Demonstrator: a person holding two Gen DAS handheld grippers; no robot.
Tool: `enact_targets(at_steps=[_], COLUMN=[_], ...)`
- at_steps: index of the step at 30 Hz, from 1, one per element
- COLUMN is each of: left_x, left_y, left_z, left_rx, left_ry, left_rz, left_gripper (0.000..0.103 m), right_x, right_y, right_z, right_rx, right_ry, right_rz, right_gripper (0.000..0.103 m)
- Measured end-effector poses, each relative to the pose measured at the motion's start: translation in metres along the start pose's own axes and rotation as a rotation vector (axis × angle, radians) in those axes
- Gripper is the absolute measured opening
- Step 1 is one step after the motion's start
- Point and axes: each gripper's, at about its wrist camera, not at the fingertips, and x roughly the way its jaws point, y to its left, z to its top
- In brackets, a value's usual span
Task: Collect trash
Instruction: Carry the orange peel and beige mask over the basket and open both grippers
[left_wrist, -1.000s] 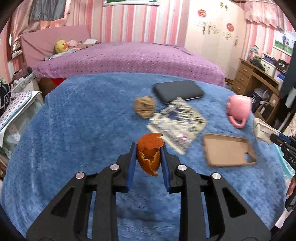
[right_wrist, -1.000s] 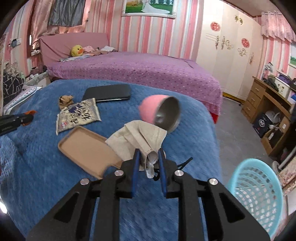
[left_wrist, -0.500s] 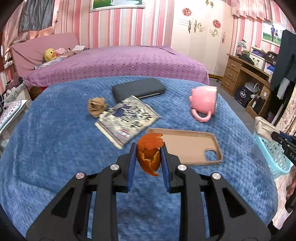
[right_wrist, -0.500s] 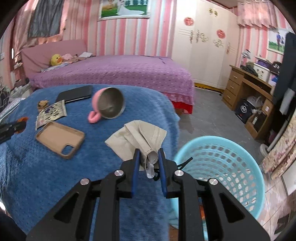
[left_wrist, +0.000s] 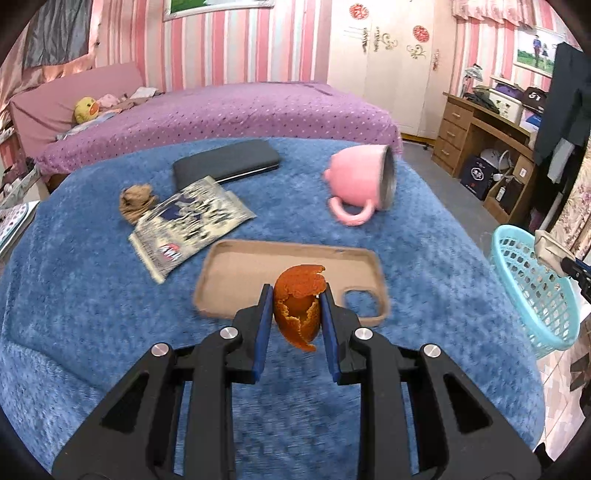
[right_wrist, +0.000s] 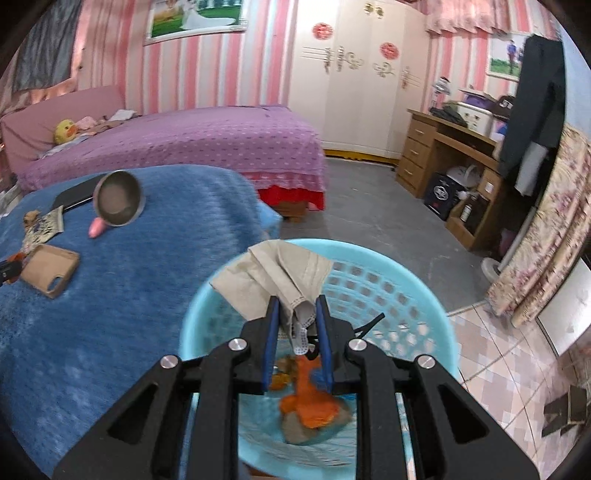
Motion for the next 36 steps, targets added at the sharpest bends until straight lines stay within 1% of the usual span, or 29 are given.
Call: enact_targets(at_steps=[3, 6, 8, 14, 19, 22, 26, 29, 31, 32, 33, 34, 35, 36], left_x=[0.004, 0.007, 0.008, 0.010, 0.023, 0.030, 0.036, 0.036, 0.037, 0.038, 0.038, 0.037, 0.035, 0.035], left_y=[-0.026, -0.053, -0.075, -0.149, -0.205, -0.231, -0.260, -0.274, -0.278, -0.278, -0.277, -0.274, -0.271, -0.268], left_z=[0.008, 0.015, 0.019, 0.023, 0.017, 0.015, 0.015, 0.016, 0.017, 0.018, 0.019, 0.020, 0.021, 0.023], left_rx=[0.037, 0.028, 0.035, 0.124, 0.171, 0.178, 0.210, 0.237, 0.236, 0.230, 0.223, 0.213, 0.202, 0.200], left_ry=[-0.017, -0.017, -0.020, -0.045, -0.020, 0.000, -0.002, -0.021, -0.020, -0.017, -0.016, -0.025, -0.038, -0.043], left_rz=[0.009, -0.043, -0.071, -0.154, -0.223, -0.260, -0.286, -0.284, -0.286, -0.291, -0.293, -0.287, -0.282, -0.281], left_gripper=[0.024, 0.024, 0.024, 0.024, 0.024, 0.024, 0.024, 0.025, 0.026, 0.033, 0.049, 0.056, 0.068, 0.074], right_x=[0.002, 0.005, 0.008, 0.014, 0.018, 0.019, 0.023, 0.026, 0.026, 0.026, 0.026, 0.026, 0.026, 0.026], right_y=[-0.020, -0.033, -0.043, -0.070, -0.088, -0.096, -0.101, -0.103, -0.104, -0.103, -0.103, -0.103, -0.104, -0.104], right_z=[0.000, 0.001, 0.002, 0.000, -0.004, -0.003, -0.004, -0.005, -0.005, -0.005, -0.004, -0.004, -0.005, -0.005], right_rx=[0.032, 0.044, 0.062, 0.091, 0.120, 0.143, 0.149, 0.160, 0.159, 0.158, 0.159, 0.162, 0.164, 0.165], right_ry=[-0.004, -0.007, -0.005, -0.002, -0.002, -0.007, -0.005, -0.001, -0.002, -0.002, -0.003, -0.003, -0.003, -0.003], right_rz=[-0.017, -0.041, -0.041, -0.054, -0.067, -0.064, -0.066, -0.064, -0.061, -0.062, -0.061, -0.060, -0.059, -0.059], right_gripper=[0.020, 0.020, 0.020, 0.020, 0.020, 0.020, 0.020, 0.020, 0.020, 0.020, 0.020, 0.020, 0.020, 0.020])
